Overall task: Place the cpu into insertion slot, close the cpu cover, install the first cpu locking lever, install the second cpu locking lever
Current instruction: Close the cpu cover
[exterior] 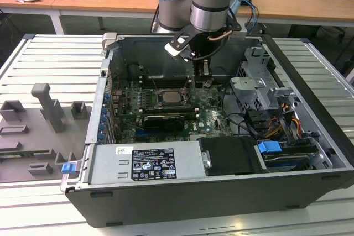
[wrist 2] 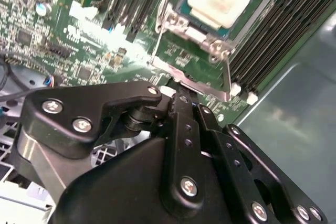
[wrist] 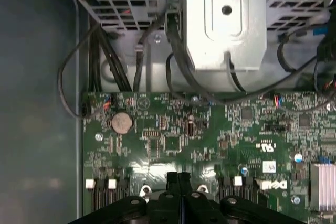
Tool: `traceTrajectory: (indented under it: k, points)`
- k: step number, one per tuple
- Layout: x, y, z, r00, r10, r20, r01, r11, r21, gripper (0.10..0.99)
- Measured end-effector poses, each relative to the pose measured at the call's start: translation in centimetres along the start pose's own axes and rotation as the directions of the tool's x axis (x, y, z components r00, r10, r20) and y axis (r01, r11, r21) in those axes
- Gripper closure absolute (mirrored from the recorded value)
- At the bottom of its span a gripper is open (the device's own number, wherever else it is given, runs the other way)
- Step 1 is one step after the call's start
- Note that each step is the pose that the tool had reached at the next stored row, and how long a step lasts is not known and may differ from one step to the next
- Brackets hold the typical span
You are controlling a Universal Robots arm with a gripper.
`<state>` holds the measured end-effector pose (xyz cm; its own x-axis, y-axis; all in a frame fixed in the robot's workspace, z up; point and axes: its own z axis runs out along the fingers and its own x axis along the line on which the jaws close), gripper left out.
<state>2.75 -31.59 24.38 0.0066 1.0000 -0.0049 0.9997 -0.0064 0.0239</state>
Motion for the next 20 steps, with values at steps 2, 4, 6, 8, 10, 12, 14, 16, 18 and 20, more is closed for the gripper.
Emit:
traceTrajectory:
  k: [2,4,6,8,10,12,14,16,18,20]
  points:
    - [0.0,-0.37,0.03,1.0,0.0,-0.0001,0.0,1.0,0.0,0.98]
    - [0.0,-0.44,0.1,1.0,0.0,0.0,0.0,1.0,0.0,0.98]
    - [0.0,-0.49,0.12,1.0,0.0,0.0001,0.0,1.0,-0.001,0.98]
    - [0.01,-0.57,0.21,1.0,0.0,-0.0001,0.0,1.0,-0.001,0.98]
    - [0.0,-0.9,0.24,1.0,0.0,0.0001,0.0,1.0,-0.001,0.98]
    - [0.0,-1.49,0.25,1.0,0.0,0.0,0.0,1.0,-0.001,0.98]
    - [0.01,-1.96,0.24,1.0,0.0,0.0,0.0,1.0,-0.001,0.98]
    - [0.05,-3.12,0.35,1.0,0.0,-0.0001,0.0,1.0,-0.001,0.98]
    - [0.12,-3.65,0.91,1.0,0.0,0.0001,0.0,1.0,-0.001,0.98]
    - [0.14,-3.9,1.25,1.0,0.0,0.0001,0.0,1.0,-0.001,0.98]
